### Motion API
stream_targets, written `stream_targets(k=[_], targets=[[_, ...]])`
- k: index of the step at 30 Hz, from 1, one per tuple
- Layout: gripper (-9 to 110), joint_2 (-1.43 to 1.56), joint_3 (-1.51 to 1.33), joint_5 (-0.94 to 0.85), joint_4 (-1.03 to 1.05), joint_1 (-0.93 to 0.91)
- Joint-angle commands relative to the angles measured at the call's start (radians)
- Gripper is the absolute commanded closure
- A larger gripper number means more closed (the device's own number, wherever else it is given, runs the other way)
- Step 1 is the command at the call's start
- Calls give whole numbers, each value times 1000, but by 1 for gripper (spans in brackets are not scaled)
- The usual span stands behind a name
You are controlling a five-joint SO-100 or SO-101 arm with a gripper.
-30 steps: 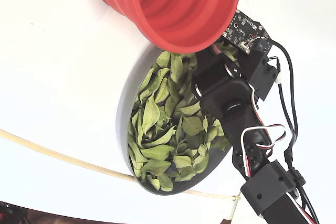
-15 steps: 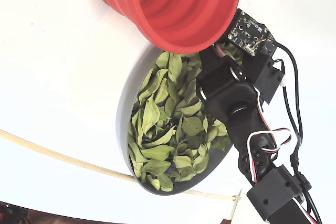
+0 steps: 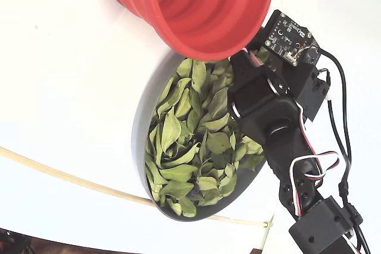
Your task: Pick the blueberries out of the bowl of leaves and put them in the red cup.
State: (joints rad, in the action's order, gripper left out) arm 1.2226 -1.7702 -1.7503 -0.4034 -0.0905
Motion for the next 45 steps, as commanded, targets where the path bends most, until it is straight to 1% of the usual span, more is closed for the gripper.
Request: stream_targets(k=[1,22,45], targets=[[92,153,3,11,5,-3],[92,350,-117,23,75,20],[92,522,-179,38,155,80]])
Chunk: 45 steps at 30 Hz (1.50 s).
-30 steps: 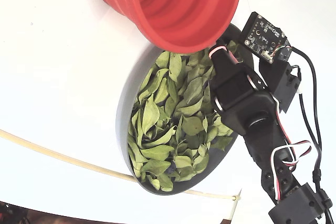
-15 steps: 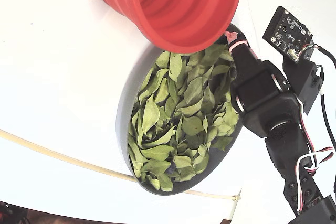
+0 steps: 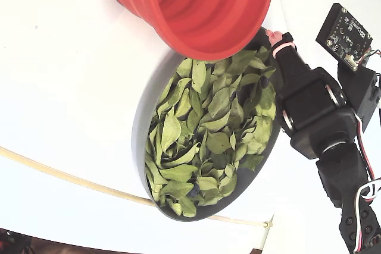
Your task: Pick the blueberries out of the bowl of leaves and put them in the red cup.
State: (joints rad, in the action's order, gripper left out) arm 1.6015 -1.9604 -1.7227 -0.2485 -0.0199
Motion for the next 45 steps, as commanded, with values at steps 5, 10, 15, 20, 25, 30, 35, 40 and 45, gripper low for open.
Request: stream_targets(k=[5,10,15,20,25,30,35,40,45], targets=[[92,166,3,14,8,20],[92,196,-11,14,14,34],[92,232,-14,17,35,48],[92,276,-23,26,60,67],[92,305,-40,29,72,91],[92,319,-41,35,78,115],[92,321,-44,43,80,143],[92,311,-48,49,80,179],[92,311,-57,61,80,210]])
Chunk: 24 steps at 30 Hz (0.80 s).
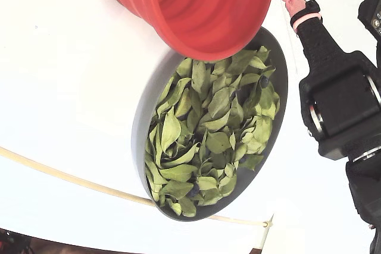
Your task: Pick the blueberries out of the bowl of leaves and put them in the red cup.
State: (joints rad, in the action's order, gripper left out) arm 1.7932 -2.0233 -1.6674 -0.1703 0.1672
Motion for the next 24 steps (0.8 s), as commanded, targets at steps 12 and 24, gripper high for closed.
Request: stream_targets(k=[12,24], targets=[[92,114,-25,23,-3,72],[87,91,-38,34,-35,75]])
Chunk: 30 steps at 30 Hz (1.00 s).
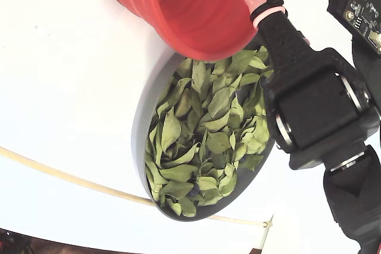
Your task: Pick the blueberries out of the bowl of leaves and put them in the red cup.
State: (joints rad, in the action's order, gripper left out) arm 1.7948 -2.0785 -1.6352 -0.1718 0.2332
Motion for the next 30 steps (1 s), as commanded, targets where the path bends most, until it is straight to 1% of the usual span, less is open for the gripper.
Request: stream_targets(k=[1,6,30], targets=[[86,87,15,2,-37,8],[82,87,25,9,-37,-9],[84,158,25,-3,29,-202]])
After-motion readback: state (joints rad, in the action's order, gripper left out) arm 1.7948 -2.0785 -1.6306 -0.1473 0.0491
